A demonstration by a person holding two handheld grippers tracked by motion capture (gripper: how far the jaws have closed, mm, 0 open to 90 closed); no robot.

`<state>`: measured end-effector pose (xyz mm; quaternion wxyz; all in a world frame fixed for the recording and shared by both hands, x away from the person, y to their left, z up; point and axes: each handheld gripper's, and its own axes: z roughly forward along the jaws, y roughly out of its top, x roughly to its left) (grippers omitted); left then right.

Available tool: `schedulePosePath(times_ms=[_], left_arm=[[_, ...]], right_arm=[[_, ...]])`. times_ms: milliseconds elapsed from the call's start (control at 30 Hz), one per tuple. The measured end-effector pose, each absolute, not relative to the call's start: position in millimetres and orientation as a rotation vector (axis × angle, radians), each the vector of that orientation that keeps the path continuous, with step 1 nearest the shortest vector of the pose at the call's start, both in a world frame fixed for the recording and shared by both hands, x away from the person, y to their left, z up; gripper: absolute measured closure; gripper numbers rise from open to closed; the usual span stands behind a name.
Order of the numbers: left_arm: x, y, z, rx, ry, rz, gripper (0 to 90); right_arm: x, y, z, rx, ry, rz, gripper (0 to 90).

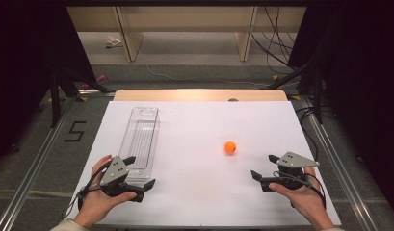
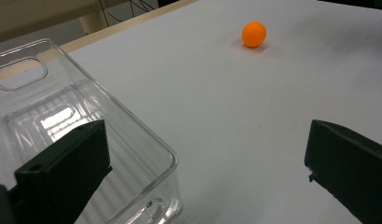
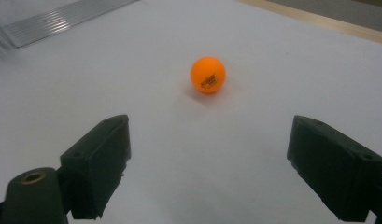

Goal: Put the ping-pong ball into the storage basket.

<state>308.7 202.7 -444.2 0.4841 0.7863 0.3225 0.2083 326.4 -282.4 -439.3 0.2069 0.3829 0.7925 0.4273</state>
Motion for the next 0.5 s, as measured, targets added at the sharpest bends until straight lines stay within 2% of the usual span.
schedulePosePath(times_ms=[500], left_arm=[[307,204,-446,1.912,0.787,0.51,0.0]], right_arm=[[342,-278,-441,1.073,2.213,1.19,15.3]])
